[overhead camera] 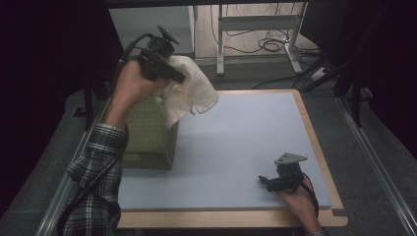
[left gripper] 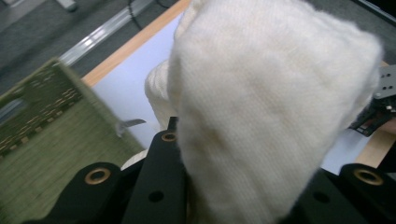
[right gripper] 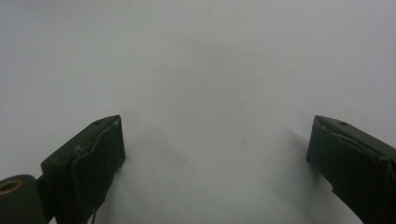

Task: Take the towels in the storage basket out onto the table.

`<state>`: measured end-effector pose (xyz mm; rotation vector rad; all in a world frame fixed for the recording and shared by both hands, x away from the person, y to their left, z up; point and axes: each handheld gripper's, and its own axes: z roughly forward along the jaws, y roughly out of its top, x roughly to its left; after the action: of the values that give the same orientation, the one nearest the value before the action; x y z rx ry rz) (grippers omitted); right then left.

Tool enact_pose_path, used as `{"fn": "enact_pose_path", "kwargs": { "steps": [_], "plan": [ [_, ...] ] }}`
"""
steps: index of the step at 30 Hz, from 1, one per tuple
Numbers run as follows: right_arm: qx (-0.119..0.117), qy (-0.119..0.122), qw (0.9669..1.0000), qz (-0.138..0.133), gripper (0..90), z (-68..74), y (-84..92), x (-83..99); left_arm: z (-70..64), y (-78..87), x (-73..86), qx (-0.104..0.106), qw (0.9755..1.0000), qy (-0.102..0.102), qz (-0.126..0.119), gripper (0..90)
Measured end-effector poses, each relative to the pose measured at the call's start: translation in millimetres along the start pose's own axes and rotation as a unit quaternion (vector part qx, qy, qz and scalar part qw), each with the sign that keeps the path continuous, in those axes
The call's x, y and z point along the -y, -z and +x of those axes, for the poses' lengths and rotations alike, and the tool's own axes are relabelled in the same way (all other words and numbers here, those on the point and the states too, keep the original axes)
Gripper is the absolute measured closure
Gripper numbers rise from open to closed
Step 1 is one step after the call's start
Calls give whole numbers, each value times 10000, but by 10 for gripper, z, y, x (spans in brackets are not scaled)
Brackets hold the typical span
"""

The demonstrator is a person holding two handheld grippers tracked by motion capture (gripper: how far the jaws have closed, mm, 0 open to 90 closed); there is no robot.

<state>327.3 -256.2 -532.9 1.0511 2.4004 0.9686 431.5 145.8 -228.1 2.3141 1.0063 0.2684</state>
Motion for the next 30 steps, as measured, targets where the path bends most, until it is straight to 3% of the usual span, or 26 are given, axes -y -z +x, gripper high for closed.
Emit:
{"fn": "enact_pose_path", "kwargs": {
  "steps": [5, 7, 15, 17, 30],
  "plan": [
    [-1, -2, 10000, 1, 44, 0, 0, 0, -188, -341, -128, 246, 9993, -261, 72, 786],
    [-1, -3, 10000, 1, 44, 0, 0, 0, -220, -399, -144, 279, 9991, -292, 84, 785],
    [-2, 6, 10000, 6, 43, -2, 1, 0, -462, -881, -245, 583, 9967, -548, 147, 782],
    [-1, 5, 10000, 5, 43, -2, 2, 0, -560, -1076, -278, 705, 9953, -641, 174, 781],
    [-4, 7, 10000, 13, 43, -2, 3, 0, -799, -1623, -267, 1020, 9909, -823, 293, 760]
  ]
}}
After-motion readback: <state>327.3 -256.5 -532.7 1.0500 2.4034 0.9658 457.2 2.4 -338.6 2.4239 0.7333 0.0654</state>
